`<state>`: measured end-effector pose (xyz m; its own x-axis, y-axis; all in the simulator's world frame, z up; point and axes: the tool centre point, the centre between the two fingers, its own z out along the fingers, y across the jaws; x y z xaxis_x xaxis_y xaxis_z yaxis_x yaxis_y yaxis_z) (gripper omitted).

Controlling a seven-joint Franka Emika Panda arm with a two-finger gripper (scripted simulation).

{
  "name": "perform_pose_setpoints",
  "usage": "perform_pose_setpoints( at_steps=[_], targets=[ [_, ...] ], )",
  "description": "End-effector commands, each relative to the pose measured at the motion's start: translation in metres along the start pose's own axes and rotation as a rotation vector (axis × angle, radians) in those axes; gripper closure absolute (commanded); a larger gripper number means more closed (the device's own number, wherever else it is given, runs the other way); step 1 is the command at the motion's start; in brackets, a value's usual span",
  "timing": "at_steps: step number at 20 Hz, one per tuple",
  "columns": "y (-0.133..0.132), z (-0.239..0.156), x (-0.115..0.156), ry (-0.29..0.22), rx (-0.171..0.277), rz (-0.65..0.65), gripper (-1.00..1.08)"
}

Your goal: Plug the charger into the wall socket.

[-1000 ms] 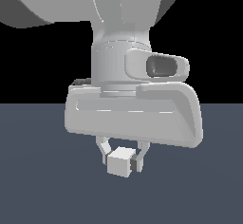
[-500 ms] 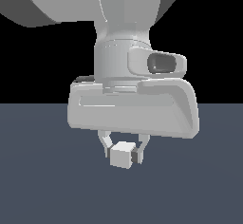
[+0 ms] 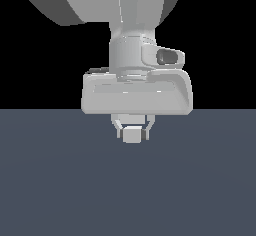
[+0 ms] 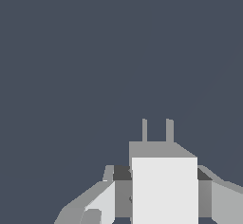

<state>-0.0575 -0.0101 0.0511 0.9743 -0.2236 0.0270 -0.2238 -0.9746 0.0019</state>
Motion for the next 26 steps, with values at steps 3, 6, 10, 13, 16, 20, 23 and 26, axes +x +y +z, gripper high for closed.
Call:
perform_pose_setpoints(
  at_steps=[3,6,10,13,16,20,23,26],
  targets=[
    [-0.007,-0.019,0.03,0.0,0.002,-0.088,1.08],
    [-0.013,-0.029,0.046,0.0,0.004,-0.135,1.08],
    [-0.019,-0.039,0.062,0.0,0.006,-0.182,1.08],
    [-0.023,-0.044,0.07,0.0,0.007,-0.206,1.08],
    [-0.025,-0.047,0.075,0.0,0.008,-0.221,1.08],
    [-0.027,-0.048,0.077,0.0,0.008,-0.227,1.08],
    [-0.027,-0.047,0.076,0.0,0.008,-0.225,1.08],
    [-0.027,-0.047,0.076,0.0,0.008,-0.225,1.08]
  ],
)
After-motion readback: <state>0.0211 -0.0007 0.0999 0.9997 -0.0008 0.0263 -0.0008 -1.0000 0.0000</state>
